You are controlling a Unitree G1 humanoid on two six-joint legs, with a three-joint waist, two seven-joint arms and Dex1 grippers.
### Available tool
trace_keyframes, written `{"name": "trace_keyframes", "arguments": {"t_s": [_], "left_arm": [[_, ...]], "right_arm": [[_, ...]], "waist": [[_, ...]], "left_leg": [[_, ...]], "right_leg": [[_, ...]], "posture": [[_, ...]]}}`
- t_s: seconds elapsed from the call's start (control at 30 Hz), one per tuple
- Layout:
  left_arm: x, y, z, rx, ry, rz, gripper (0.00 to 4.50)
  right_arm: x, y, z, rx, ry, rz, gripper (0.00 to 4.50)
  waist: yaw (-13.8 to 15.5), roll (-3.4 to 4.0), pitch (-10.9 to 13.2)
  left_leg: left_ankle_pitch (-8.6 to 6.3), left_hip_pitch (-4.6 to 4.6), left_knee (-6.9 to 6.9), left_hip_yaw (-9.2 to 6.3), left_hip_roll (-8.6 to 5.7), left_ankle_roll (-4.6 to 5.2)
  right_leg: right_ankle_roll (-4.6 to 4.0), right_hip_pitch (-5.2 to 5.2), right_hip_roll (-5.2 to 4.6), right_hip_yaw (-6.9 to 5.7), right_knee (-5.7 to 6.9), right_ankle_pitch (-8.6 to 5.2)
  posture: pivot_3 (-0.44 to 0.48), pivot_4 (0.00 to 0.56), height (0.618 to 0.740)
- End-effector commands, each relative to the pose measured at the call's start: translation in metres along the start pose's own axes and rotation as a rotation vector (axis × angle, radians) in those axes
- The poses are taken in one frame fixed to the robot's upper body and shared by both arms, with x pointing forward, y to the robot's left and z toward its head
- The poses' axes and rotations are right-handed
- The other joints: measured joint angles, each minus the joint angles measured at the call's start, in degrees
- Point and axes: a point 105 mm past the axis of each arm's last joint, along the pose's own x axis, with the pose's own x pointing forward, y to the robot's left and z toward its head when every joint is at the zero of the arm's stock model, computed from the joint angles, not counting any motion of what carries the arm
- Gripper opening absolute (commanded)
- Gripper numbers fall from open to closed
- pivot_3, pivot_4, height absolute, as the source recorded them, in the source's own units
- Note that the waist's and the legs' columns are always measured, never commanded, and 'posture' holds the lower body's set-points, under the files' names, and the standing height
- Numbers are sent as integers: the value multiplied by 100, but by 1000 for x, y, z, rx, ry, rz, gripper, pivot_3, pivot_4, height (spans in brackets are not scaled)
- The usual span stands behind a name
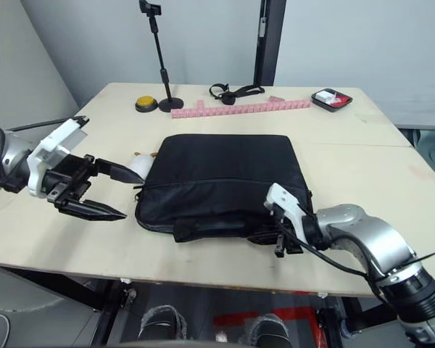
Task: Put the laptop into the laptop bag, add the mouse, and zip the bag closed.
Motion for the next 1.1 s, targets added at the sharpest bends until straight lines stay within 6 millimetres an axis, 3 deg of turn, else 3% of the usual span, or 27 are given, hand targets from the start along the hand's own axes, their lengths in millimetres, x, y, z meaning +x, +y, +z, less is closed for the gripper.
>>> {"name": "trace_keyframes", "arguments": {"t_s": [0.03, 0.53, 0.63, 0.77, 1.1], "left_arm": [[-6, -3, 5, 32, 1, -2, 3480], [-4, -3, 1, 16, -11, 17, 3480], [-3, -2, 0, 16, -11, 22, 3480], [-1, 0, 3, 17, -15, 23, 3480], [1, 3, 4, 11, -19, 23, 3480]], "right_arm": [[-5, 1, 20, -55, -50, -1, 46], [-9, -6, 41, -109, -80, 2, 46], [-5, -6, 36, -117, -39, 0, 46], [2, 9, 45, -130, -87, 67, 46], [12, 13, 63, -134, -138, 77, 46]], "waist": [[4, 0, 0], [7, -1, -2], [7, -1, -2], [3, -1, -2], [14, -1, -2]], "left_leg": [[0, -1, 0, -1, 0, 0], [1, 4, 3, -2, 1, -2], [1, 4, 6, -2, 1, -2], [1, 4, 6, -2, 2, -3], [4, 7, 18, -5, 3, -7]], "right_leg": [[0, 0, 0, 0, 0, 0], [0, 0, 2, 0, 11, 0], [0, 1, 2, 0, 11, 0], [0, 0, 2, 0, 12, 0], [0, -1, 3, 2, 32, 0]], "posture": [[0, 150, 733], [0, 150, 733], [0, 150, 733], [0, 150, 733], [0, 150, 733]]}}
